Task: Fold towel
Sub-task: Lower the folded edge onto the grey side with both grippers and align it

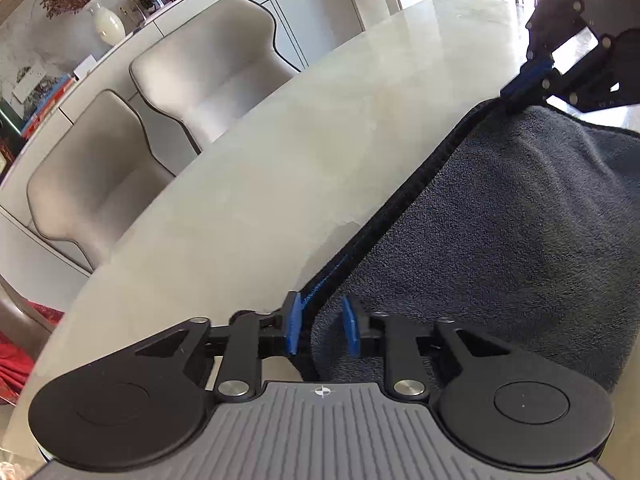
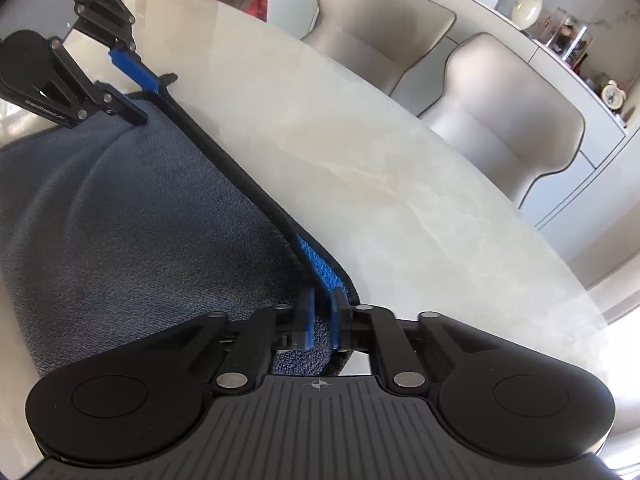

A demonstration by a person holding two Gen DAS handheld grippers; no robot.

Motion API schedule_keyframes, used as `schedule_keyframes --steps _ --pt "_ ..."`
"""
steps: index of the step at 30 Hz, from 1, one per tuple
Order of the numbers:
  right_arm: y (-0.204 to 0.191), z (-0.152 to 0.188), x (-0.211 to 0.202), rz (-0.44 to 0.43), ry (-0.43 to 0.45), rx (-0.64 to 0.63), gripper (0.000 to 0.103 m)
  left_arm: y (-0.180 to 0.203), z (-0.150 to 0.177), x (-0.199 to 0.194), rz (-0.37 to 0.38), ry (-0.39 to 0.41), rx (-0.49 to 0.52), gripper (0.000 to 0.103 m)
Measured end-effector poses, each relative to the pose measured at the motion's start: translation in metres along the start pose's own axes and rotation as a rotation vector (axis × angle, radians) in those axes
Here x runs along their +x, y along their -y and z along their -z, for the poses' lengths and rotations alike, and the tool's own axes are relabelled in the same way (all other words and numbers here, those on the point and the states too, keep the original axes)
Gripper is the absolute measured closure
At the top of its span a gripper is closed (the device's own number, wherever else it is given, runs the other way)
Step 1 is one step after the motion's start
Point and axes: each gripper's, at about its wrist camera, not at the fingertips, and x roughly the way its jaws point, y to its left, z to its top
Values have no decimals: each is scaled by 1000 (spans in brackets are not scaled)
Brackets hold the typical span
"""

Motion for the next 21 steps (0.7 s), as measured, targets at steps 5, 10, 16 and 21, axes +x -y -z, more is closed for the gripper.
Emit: schedule_keyframes --steps 5,10,16,21 --pt "6 -3 -2 29 8 23 98 -3 -2 0 -15 13 -14 85" --pt "6 -3 3 42 5 39 98 -5 -3 7 -15 8 -19 85" --pt "6 -3 13 67 -41 63 95 -6 1 8 -24 11 -63 82" --pt "-2 -4 2 113 -41 35 93 -10 11 -13 32 38 -152 75"
